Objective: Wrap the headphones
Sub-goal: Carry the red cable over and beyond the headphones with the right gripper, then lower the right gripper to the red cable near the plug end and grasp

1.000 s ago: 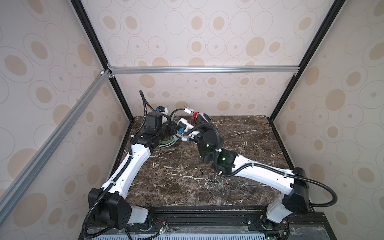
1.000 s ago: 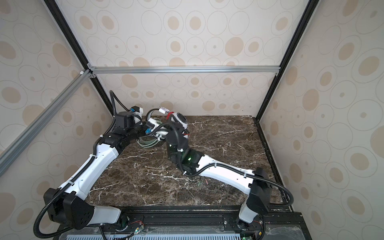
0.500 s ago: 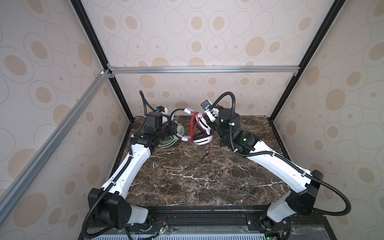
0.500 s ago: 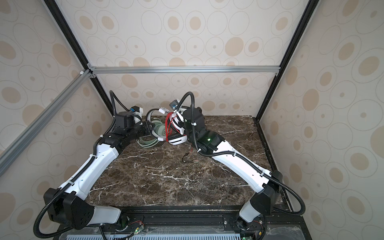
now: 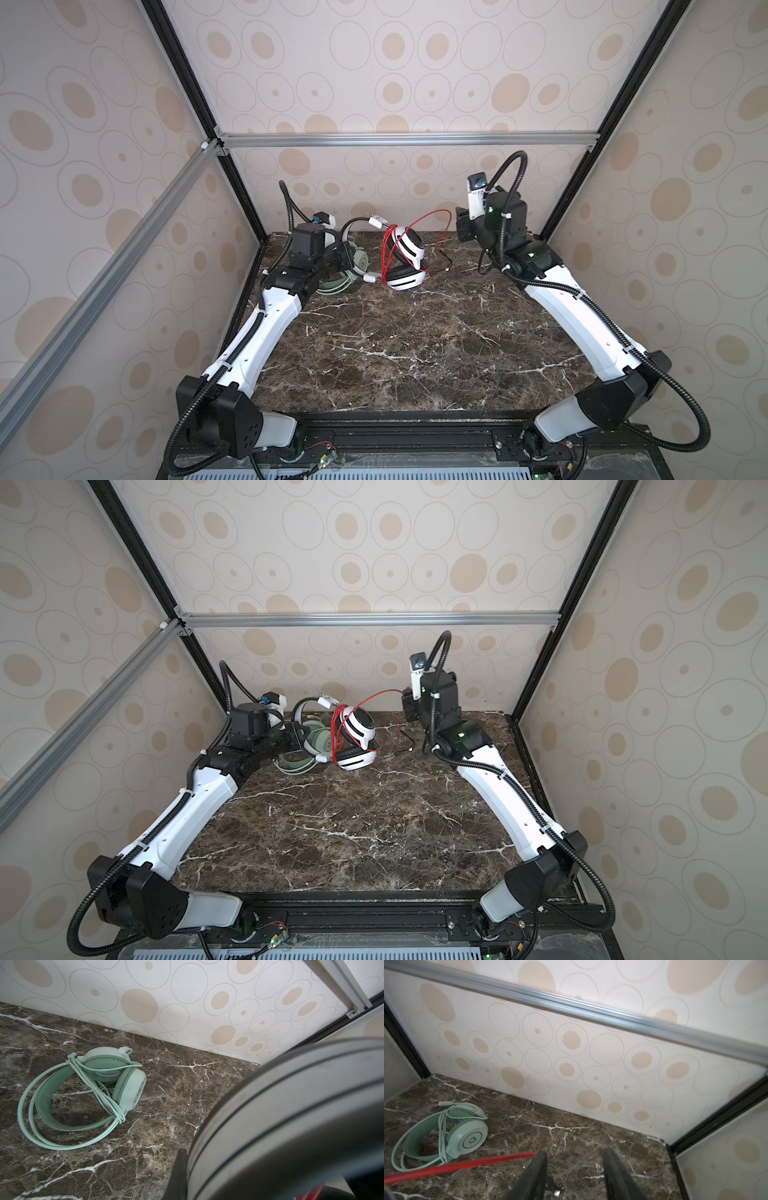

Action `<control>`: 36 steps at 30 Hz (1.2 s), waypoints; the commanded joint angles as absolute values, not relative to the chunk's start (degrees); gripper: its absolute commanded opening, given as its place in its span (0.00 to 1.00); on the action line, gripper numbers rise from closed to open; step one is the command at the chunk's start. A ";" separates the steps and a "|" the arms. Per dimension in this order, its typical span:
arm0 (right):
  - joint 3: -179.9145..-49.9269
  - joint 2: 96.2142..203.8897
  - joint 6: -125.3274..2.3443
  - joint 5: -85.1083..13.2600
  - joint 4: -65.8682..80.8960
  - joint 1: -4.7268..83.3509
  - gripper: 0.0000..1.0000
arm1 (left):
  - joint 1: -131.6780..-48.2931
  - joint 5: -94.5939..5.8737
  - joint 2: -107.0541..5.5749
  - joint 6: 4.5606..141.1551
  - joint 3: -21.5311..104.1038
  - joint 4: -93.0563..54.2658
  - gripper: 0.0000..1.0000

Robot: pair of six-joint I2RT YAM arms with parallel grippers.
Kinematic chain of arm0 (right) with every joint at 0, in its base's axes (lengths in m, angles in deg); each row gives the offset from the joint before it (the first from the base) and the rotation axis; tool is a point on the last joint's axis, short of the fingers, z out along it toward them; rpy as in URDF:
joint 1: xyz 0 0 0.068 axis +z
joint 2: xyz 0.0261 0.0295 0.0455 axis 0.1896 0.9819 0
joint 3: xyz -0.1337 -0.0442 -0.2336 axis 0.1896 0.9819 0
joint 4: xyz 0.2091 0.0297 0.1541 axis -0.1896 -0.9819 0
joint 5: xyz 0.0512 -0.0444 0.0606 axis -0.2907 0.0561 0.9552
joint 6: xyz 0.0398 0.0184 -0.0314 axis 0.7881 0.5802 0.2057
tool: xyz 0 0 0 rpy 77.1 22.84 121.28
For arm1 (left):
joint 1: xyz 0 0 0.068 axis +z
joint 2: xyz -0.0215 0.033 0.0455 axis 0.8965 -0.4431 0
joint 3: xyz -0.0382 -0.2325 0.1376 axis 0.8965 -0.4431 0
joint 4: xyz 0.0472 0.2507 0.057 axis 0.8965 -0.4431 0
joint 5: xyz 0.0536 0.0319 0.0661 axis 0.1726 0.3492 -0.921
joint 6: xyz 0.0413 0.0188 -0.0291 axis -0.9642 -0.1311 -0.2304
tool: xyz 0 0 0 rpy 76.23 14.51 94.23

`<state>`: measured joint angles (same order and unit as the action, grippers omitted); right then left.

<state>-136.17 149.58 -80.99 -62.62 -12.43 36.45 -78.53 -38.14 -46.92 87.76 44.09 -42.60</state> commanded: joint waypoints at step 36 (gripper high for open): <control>-89.52 138.58 -70.45 -26.28 15.20 42.54 0.53 | -78.29 -36.57 -45.44 89.21 45.42 -40.00 0.00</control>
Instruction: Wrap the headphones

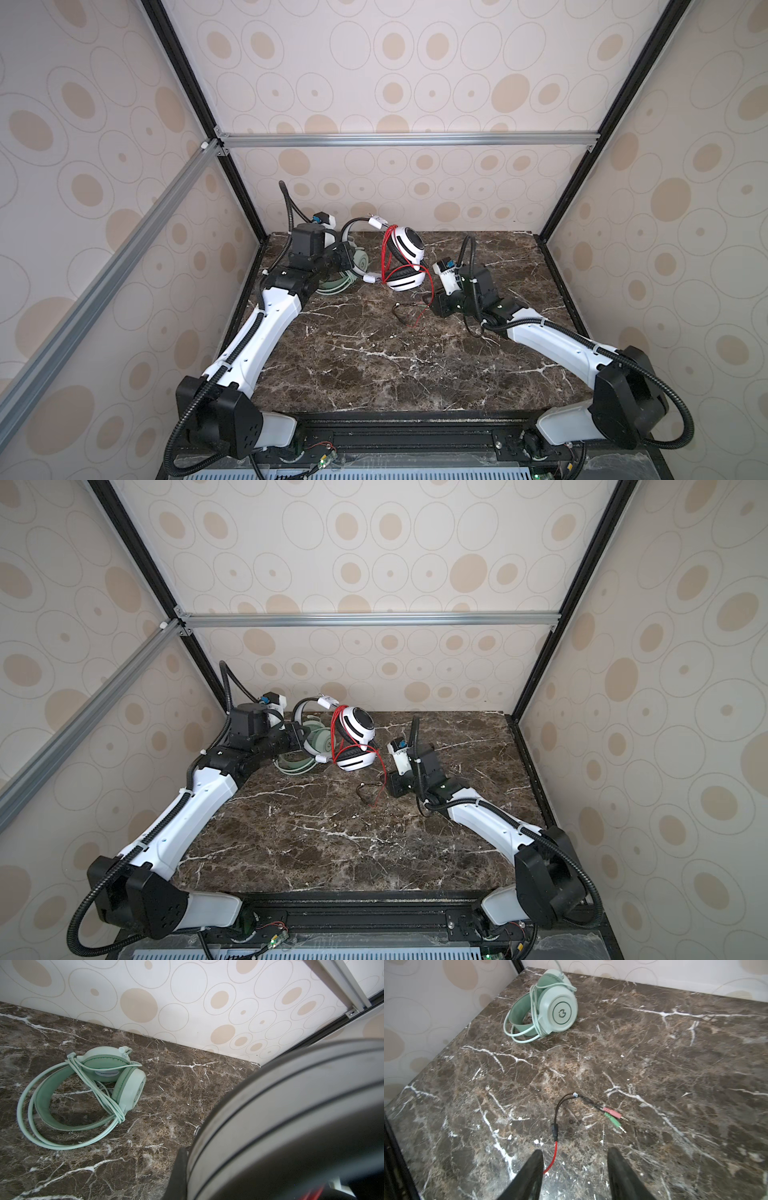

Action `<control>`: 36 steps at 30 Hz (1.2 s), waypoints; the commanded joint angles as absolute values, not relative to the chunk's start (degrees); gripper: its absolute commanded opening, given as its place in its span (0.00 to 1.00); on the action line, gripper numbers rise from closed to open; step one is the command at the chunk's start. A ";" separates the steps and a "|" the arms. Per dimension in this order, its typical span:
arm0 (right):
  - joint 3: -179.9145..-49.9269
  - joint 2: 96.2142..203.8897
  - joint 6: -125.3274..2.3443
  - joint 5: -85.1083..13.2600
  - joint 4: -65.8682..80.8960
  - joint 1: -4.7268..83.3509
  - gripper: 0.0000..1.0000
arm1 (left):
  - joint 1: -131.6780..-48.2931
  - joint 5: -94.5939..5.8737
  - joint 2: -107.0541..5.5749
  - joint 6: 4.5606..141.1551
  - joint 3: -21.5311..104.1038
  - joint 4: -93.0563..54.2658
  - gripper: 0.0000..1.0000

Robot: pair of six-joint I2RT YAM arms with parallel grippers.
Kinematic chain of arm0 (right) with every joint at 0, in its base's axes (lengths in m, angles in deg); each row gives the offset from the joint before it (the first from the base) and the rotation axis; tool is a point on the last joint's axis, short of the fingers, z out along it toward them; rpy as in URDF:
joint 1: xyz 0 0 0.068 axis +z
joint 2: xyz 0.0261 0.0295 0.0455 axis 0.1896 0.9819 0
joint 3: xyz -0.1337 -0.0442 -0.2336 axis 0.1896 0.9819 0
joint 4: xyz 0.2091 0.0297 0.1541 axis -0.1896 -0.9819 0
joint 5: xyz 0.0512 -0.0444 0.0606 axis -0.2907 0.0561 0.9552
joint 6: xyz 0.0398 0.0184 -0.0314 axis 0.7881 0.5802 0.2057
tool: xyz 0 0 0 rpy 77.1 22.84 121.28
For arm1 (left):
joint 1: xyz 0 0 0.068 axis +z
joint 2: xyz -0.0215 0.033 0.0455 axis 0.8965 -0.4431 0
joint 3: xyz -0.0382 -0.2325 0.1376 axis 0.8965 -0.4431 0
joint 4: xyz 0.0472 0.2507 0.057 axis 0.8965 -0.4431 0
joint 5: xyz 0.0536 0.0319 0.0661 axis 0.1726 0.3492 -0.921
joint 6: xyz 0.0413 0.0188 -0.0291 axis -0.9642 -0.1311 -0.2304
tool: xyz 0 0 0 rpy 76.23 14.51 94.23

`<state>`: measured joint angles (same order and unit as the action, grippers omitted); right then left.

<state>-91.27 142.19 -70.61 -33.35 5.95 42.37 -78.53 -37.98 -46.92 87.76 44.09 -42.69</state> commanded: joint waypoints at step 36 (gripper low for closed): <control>-74.71 141.26 -67.44 -29.06 39.68 46.09 0.31 | -78.29 -36.54 -45.25 89.30 45.32 -39.88 0.00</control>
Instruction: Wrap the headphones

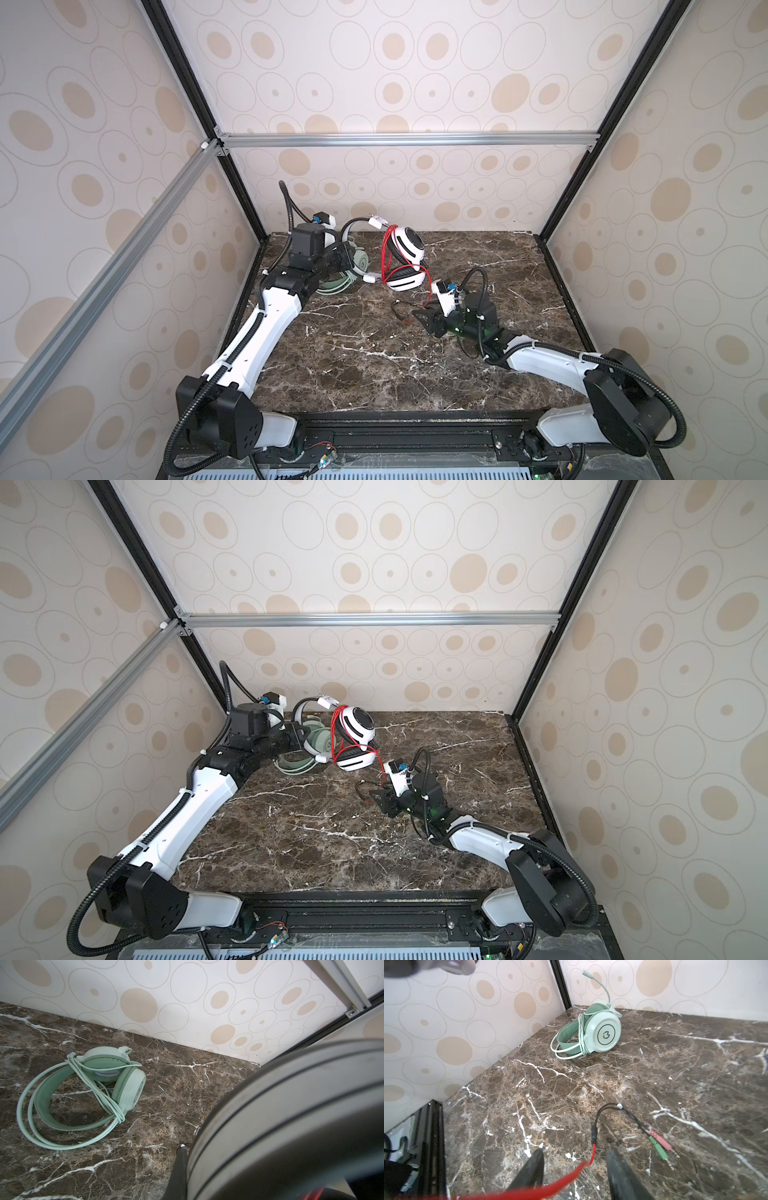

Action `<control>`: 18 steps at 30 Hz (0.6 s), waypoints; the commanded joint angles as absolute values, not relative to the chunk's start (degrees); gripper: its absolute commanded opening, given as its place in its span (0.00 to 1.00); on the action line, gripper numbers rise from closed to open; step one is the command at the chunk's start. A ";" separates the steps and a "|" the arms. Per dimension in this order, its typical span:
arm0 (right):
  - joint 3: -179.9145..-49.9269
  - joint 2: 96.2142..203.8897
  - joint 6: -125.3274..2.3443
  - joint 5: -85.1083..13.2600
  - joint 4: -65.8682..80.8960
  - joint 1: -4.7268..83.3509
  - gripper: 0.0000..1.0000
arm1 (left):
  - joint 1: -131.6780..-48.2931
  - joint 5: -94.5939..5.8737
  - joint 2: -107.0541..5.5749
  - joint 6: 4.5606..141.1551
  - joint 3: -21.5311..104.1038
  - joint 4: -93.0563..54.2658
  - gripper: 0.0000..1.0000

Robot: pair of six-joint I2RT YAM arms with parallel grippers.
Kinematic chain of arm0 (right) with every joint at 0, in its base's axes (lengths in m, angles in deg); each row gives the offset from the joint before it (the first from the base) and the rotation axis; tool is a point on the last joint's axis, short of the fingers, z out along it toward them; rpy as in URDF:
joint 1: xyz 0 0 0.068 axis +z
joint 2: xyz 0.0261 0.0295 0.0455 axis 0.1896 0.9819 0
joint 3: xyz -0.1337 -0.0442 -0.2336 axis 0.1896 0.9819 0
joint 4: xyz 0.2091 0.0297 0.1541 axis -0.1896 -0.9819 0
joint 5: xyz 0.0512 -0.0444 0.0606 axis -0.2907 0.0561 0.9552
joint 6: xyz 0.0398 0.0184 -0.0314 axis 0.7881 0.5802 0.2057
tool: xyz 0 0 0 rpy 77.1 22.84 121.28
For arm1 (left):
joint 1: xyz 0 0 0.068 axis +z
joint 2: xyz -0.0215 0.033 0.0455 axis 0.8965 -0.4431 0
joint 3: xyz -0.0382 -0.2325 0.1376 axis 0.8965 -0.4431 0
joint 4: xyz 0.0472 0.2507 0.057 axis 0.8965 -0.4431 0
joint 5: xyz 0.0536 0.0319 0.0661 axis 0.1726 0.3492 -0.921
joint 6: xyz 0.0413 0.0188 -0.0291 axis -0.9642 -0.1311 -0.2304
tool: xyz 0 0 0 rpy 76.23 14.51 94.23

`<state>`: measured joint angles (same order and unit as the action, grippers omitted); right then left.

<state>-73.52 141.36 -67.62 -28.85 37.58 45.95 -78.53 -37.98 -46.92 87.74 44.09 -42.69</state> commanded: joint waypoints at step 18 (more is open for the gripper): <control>-92.77 128.28 -92.55 -57.67 12.76 62.09 0.03 | -78.28 -36.35 -45.38 89.51 45.05 -39.57 0.00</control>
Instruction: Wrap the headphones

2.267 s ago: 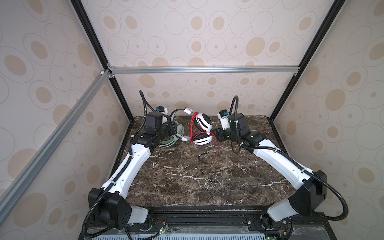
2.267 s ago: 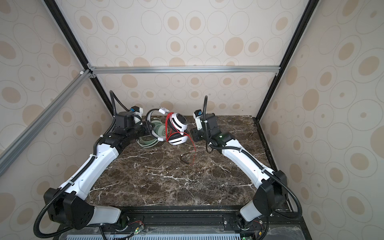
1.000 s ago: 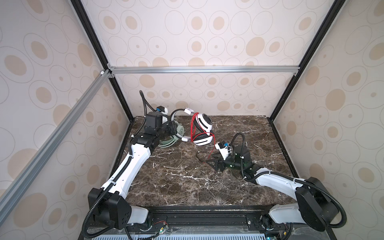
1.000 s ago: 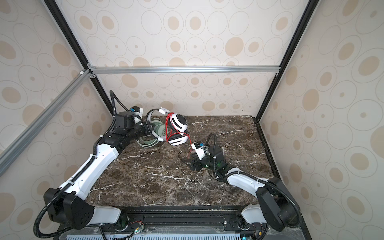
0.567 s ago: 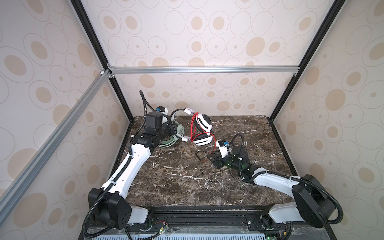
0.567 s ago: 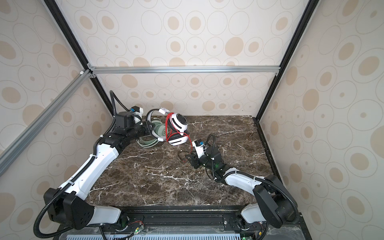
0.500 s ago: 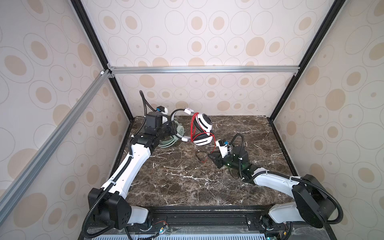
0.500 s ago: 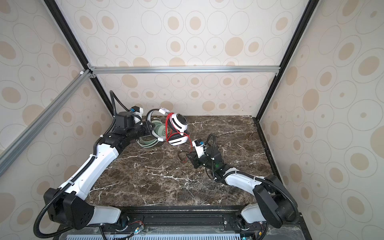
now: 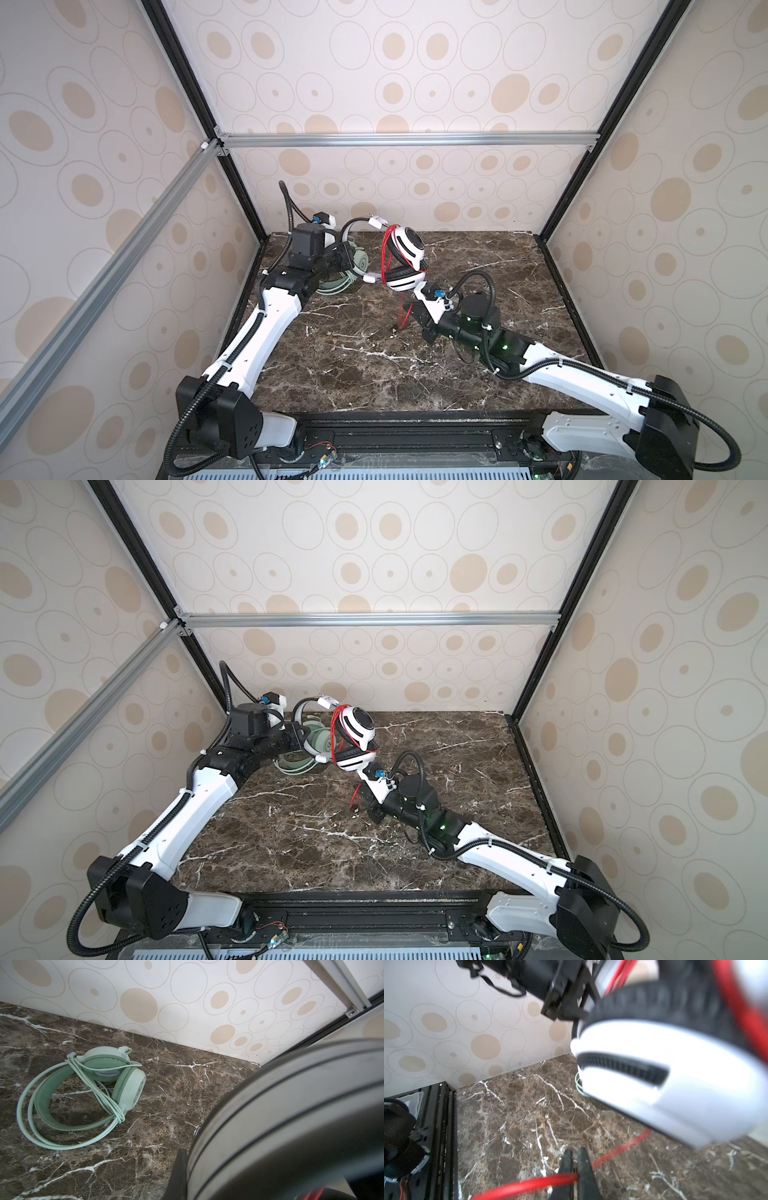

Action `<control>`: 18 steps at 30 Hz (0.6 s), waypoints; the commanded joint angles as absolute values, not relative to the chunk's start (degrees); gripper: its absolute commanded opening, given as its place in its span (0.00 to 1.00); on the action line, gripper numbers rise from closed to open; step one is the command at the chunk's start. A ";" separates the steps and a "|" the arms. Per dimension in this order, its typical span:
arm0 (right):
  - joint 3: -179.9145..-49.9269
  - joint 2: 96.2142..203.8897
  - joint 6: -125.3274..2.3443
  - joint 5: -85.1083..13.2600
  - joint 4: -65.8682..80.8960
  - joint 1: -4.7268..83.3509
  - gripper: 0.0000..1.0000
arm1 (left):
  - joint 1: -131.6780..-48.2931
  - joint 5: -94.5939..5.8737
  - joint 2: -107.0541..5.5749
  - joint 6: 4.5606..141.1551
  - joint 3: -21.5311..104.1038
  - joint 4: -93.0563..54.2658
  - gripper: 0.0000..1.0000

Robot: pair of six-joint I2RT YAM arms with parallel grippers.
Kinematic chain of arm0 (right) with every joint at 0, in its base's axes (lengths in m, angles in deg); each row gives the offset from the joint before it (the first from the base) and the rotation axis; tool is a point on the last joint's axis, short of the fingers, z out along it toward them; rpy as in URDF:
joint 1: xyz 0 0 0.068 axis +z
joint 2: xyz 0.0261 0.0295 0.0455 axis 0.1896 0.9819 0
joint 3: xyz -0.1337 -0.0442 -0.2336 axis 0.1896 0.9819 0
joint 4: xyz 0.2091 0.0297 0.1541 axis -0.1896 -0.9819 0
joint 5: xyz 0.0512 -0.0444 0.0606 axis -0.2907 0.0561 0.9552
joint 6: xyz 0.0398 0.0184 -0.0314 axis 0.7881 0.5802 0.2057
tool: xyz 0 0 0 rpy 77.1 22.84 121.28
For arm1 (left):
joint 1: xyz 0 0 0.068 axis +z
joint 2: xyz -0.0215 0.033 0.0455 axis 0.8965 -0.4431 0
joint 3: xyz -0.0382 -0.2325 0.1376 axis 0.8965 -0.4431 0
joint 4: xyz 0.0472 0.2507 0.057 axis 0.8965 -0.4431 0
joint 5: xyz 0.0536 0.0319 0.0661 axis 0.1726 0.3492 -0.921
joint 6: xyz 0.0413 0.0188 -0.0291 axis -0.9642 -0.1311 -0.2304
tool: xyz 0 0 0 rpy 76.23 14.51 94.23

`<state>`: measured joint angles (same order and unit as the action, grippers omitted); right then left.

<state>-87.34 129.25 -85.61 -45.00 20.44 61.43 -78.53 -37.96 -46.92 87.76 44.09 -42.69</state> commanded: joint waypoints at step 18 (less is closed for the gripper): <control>-86.25 131.47 -89.73 -68.83 9.87 61.55 0.06 | -78.28 -37.00 -45.68 89.28 45.14 -39.79 0.00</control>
<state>-88.15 130.89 -91.97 -64.76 10.06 61.87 -78.22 -38.77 -46.92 88.13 43.83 -42.90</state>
